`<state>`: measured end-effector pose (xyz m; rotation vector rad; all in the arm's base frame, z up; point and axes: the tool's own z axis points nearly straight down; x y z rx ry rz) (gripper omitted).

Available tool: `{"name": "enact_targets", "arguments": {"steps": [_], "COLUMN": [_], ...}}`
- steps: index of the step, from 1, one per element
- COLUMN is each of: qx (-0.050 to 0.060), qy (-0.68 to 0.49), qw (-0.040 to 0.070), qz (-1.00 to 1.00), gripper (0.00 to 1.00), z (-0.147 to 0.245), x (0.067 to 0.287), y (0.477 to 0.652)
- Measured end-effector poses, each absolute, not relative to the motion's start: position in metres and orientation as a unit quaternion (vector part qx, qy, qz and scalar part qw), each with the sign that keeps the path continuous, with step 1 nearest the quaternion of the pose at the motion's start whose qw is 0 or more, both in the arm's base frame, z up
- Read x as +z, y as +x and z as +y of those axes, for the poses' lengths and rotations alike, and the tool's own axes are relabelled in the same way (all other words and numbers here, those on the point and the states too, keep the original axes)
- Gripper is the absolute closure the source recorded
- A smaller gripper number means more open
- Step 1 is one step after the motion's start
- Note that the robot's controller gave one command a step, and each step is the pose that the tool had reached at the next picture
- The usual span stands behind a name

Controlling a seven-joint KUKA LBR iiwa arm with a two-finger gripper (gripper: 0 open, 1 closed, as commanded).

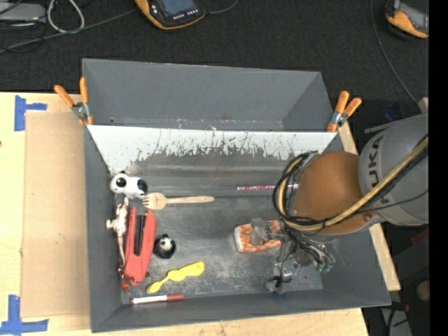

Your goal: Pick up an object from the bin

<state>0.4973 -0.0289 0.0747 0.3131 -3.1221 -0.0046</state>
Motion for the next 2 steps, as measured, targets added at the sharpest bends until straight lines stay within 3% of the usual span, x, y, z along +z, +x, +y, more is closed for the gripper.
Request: {"name": "enact_targets", "arguments": {"steps": [1, 2], "qx": [-0.001, -0.002], "qy": [0.100, 0.100], "qw": [0.002, 0.002], "qz": [-0.995, -0.995], "gripper": [0.00, 0.00], "z": [-0.029, -0.033], "x": [0.075, 0.092], "y": [0.497, 0.504]}}
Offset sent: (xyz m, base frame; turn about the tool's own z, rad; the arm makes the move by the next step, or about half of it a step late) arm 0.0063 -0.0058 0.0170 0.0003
